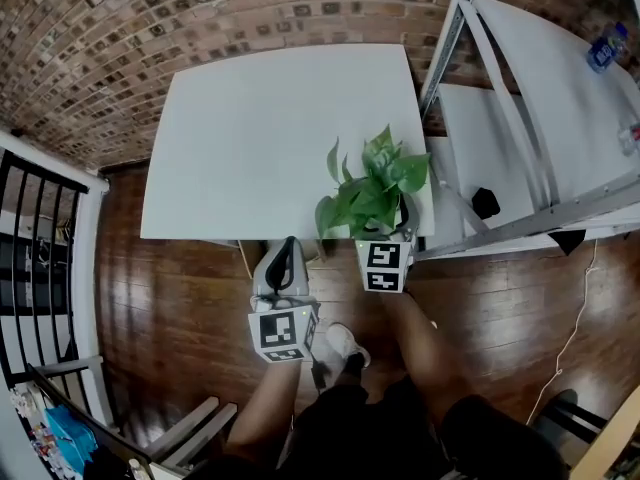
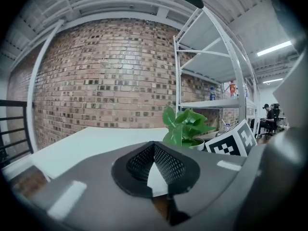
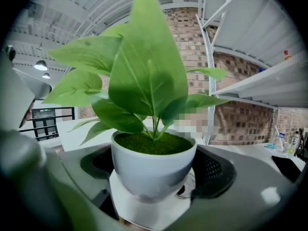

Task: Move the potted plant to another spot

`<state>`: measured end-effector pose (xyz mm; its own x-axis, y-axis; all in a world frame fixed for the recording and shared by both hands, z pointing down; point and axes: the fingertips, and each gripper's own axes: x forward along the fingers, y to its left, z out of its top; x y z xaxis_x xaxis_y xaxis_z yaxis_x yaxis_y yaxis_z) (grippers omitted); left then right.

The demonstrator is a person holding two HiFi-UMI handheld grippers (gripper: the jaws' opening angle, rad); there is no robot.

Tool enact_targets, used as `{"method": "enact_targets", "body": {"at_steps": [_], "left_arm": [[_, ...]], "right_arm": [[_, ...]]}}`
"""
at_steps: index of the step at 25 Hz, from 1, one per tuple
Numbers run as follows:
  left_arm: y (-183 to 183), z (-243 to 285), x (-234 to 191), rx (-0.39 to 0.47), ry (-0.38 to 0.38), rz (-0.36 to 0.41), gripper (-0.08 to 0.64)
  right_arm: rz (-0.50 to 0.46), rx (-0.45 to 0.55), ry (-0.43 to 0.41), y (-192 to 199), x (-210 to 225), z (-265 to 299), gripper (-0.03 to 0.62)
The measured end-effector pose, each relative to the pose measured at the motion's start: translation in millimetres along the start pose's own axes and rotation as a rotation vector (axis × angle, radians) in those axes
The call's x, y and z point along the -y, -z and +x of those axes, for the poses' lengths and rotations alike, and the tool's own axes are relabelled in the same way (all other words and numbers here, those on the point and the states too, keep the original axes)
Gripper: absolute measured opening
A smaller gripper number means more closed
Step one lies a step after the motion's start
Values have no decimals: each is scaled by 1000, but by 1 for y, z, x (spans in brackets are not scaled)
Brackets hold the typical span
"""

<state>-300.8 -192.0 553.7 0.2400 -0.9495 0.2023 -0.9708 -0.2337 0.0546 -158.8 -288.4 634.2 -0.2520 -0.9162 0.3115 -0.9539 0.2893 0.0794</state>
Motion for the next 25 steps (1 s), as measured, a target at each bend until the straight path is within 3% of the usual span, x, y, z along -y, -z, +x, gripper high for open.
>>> {"method": "enact_targets", "body": {"at_steps": [25], "left_arm": [[11,6,-3,-22,12,-1,17]], "right_arm": [[0,25,7,21,-9,18,482]]}}
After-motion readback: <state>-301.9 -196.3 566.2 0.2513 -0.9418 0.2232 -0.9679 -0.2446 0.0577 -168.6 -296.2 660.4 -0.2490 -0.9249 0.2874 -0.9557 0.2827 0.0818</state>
